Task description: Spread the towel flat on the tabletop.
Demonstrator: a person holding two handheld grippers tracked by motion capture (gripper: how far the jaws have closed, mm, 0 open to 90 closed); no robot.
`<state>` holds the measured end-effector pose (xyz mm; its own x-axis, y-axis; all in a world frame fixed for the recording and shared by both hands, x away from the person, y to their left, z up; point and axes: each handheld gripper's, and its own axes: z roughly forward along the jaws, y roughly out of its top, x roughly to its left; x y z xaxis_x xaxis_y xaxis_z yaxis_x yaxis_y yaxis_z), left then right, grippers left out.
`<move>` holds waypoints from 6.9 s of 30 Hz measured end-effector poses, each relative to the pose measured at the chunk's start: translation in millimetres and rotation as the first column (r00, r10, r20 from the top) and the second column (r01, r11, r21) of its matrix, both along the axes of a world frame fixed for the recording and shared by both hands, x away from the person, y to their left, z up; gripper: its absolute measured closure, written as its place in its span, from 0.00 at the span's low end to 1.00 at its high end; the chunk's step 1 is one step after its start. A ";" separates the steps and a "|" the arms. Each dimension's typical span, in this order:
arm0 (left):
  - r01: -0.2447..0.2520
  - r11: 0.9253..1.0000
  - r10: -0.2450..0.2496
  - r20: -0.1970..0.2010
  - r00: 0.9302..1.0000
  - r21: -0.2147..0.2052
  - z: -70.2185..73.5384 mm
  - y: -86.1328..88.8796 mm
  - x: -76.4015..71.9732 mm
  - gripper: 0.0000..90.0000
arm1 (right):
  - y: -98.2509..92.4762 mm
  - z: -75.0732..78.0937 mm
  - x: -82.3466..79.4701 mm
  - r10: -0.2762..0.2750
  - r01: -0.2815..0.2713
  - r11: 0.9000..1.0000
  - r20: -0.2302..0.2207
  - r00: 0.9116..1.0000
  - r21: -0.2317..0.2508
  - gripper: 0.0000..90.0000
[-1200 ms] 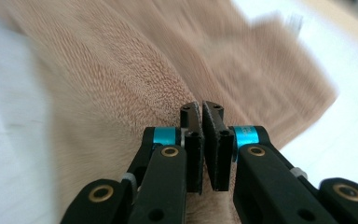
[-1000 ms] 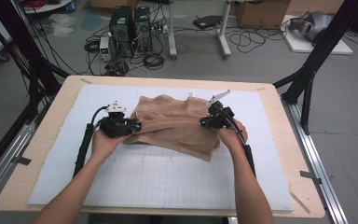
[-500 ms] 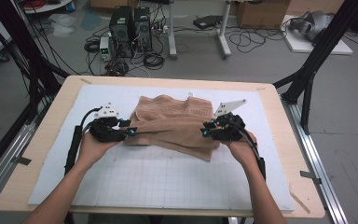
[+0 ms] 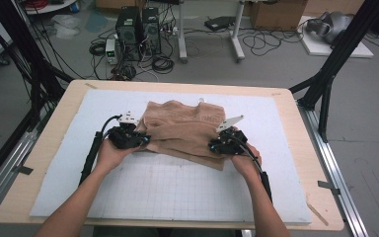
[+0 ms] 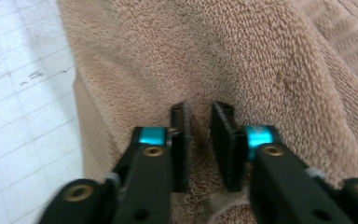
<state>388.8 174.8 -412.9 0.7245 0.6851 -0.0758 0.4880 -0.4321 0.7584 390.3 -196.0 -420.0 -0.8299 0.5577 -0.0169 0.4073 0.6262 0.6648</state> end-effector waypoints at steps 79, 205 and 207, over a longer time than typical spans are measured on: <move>0.227 0.974 -0.225 0.056 0.973 -0.025 -2.9 34.5 -141.2 0.96 | -1.4 13.7 -130.3 0.302 -0.297 0.949 -0.036 0.953 0.110 0.94; 0.226 0.971 -0.220 0.077 0.972 -0.076 -20.7 32.1 -149.7 0.74 | -20.1 -4.8 -122.0 0.270 -0.252 0.950 -0.076 0.960 0.184 0.72; 0.212 0.973 -0.205 0.086 0.975 -0.090 -15.9 33.3 -147.4 0.69 | -22.7 -1.2 -117.5 0.255 -0.234 0.950 -0.082 0.964 0.207 0.69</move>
